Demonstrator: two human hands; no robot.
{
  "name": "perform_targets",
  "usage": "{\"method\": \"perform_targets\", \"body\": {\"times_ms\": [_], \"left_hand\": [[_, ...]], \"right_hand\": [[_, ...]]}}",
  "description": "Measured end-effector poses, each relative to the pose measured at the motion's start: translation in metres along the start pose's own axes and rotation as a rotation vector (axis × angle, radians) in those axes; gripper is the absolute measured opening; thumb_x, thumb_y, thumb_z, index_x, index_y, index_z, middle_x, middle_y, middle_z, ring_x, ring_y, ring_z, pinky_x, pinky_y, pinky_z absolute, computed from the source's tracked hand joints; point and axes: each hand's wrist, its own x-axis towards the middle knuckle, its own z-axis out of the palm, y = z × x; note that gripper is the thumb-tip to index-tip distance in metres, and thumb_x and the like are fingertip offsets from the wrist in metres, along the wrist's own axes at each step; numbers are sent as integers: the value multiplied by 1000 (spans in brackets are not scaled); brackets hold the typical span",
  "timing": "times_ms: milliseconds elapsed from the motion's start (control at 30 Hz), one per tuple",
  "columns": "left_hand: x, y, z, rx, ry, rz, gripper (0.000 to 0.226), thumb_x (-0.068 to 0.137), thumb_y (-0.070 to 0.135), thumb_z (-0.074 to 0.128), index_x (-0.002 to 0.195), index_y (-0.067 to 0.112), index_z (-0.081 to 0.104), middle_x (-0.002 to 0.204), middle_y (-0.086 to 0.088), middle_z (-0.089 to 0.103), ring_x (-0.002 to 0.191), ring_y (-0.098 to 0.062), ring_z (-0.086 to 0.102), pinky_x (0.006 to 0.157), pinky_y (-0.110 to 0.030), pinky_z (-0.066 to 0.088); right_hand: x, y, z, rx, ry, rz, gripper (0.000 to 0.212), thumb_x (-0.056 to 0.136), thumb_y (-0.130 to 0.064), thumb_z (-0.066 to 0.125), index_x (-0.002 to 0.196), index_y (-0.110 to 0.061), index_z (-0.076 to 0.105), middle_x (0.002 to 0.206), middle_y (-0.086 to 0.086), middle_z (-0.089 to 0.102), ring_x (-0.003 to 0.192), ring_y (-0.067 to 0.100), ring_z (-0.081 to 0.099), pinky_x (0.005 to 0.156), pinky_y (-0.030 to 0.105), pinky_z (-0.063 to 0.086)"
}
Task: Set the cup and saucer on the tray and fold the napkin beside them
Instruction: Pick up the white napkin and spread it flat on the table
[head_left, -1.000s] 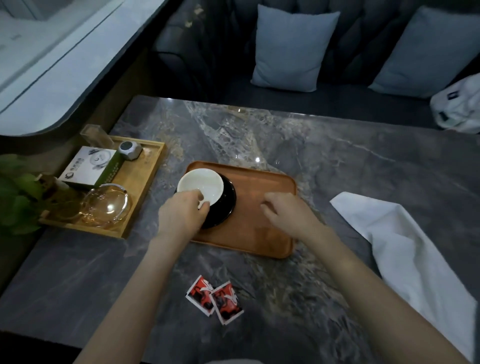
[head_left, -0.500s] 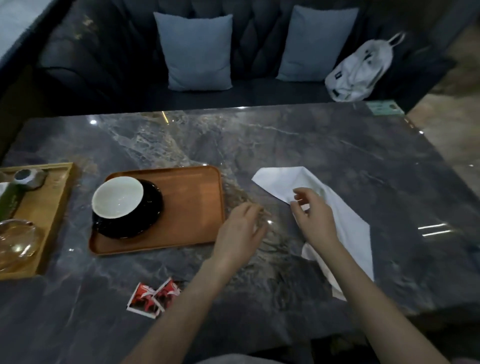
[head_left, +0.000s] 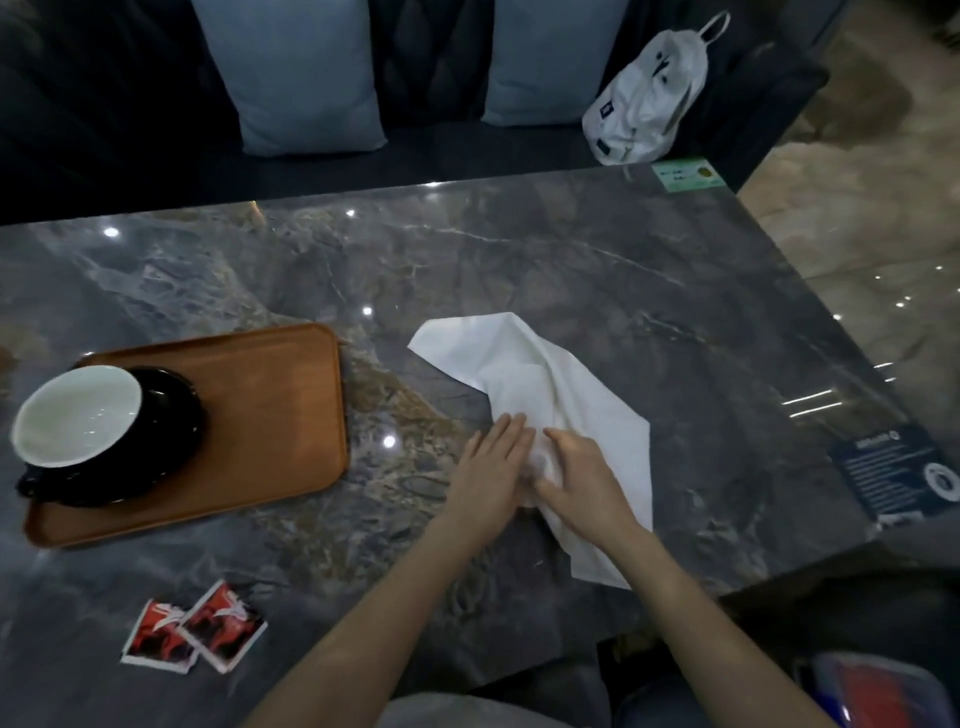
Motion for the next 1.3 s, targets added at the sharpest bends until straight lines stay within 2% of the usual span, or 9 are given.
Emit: {"method": "perform_targets", "body": {"times_ms": [67,200,300,533,767,900,1033,1200,1300], "left_hand": [[6,-4,4,21,-8,-33,47,91,19,41,137,10,39,150,-9,31,140,-25,26,112,-42,21],[10,-12,9,73,51,-49,29,72,31,46,81,23,73,101,0,73,99,-19,67,81,-28,51],[10,-15,2,59,96,-49,28,71,31,45,67,22,71,83,6,73,91,-16,68,77,-23,37],[1,-14,-39,-30,320,-19,26,73,27,50,66,12,69,74,-1,72,69,-21,67,67,-29,44],[-30,-9,-95,-56,616,32,26,74,30,55,65,9,68,66,-3,68,63,-16,60,59,-23,41],[-48,-4,-128,-316,510,76,21,66,42,67,67,21,61,93,5,66,88,-5,59,75,-17,45],[-46,1,-162,-607,291,-42,50,74,36,72,118,27,50,127,17,50,116,5,45,95,-9,35],[-27,5,-192,-636,185,-11,39,82,28,66,119,25,55,111,8,63,100,-2,58,84,-24,48],[-20,3,-209,-579,218,-33,16,78,30,70,92,23,65,84,3,67,76,-10,61,69,-30,48]], "right_hand": [[-2,1,6,-17,-4,6,52,91,-35,51,134,-8,41,137,8,47,126,23,39,103,29,32],[3,5,10,-16,17,-16,46,88,-29,57,128,-8,48,133,9,48,125,22,38,102,25,31],[9,9,8,51,45,3,37,83,-26,64,113,-6,60,119,9,57,115,22,48,93,22,34],[16,-13,-23,406,43,45,10,81,-19,63,72,-15,64,68,-4,61,63,5,53,55,17,37],[25,-62,-56,657,49,-186,21,84,-1,58,82,-18,70,78,-9,67,75,2,58,70,17,44],[27,-95,-77,706,-61,-235,30,84,4,52,77,-20,69,77,-8,66,76,-1,58,75,15,43],[27,-122,-98,634,-197,-299,33,85,0,49,77,-23,71,78,-9,69,83,6,62,79,20,47],[28,-141,-120,669,-169,-341,28,86,0,46,88,-11,72,86,0,72,86,11,65,77,21,51],[32,-143,-127,658,-100,-345,22,87,-5,49,88,-12,70,84,3,69,81,13,63,74,27,49]]}}
